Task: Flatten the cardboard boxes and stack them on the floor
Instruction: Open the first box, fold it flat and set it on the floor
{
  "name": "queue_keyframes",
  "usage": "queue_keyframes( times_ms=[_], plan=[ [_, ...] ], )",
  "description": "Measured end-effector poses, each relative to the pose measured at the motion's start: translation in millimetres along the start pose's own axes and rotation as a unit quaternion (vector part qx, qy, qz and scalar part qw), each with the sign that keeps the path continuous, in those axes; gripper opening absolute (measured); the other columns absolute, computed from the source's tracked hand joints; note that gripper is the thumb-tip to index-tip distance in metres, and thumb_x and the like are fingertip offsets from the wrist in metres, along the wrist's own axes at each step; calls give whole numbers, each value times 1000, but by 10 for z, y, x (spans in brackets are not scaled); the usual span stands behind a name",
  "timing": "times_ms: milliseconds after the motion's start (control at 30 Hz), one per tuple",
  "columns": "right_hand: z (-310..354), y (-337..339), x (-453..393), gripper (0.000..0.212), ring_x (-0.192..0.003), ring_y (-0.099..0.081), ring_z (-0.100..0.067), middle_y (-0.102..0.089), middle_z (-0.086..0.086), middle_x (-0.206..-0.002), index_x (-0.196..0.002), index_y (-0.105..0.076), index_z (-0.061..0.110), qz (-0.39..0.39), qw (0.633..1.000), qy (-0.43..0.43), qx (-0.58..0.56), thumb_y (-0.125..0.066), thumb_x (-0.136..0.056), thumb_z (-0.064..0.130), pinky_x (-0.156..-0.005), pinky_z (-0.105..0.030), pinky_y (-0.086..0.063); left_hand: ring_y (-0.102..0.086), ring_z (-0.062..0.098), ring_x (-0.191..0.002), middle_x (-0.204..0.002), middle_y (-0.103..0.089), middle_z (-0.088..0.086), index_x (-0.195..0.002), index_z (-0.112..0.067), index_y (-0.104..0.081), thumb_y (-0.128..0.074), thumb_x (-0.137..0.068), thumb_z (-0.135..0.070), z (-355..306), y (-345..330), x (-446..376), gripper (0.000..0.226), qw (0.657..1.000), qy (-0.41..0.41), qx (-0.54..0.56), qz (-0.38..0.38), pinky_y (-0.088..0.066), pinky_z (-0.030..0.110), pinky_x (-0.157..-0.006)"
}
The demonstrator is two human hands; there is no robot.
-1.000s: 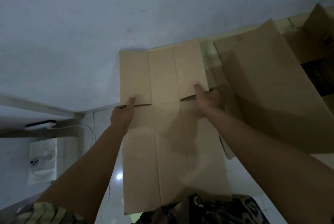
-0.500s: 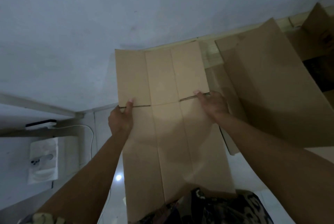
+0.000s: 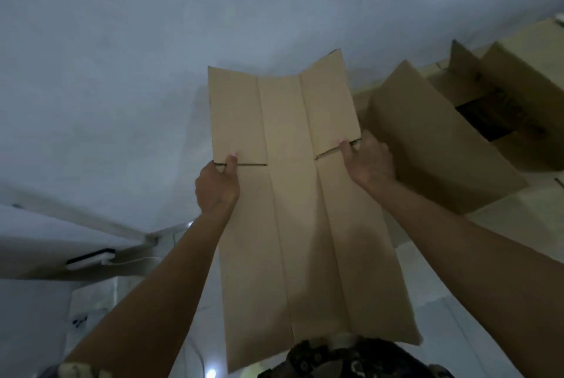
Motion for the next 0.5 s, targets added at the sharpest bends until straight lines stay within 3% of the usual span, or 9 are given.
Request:
queue_keyframes(
  times_ms=[200,333,433,500],
  plan=[
    [-27,1134,215,38,-98,-50,-29,-60,-16,-116,-106,-50,14,-74,996,32,-35,-46,-100,51,-76,-35,-36,-62,32,-107,-115,-69,10,-116,-12,-68,-51,-92,-60,-941,34,424,56,996,-86,17,8,-45,33,-83],
    [-232,1861,400,39,-97,-58,-28,-63,-9,-111,-114,-56,15,-120,988,59,-81,-47,-100,50,-78,-37,-47,-63,35,-104,-111,-70,14,-109,-9,-69,-50,-91,-62,-1515,27,900,59,991,-131,22,-11,-47,37,-83],
    [-455,2391,651,38,-96,-55,-24,-63,-7,-114,-120,-56,16,-148,981,76,-96,-46,-102,48,-76,-33,-38,-63,34,-103,-108,-70,12,-104,-12,-69,-50,-89,-63,-1816,-13,1339,57,986,-159,37,-23,-49,39,-84],
    [-778,2867,811,37,-101,-56,-30,-64,-10,-116,-116,-58,15,-181,976,75,-97,-47,-101,47,-76,-32,-34,-63,34,-102,-106,-71,11,-101,-13,-69,-50,-88,-64,-2071,-119,1765,56,982,-181,52,-18,-50,39,-86]
  ],
)
Point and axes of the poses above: each hand's wrist, its own x-axis away from the middle knuckle, its own y-axis out of the back of the hand, z = x × y, the point moved 9 cm from there along -x, towards the middle knuckle
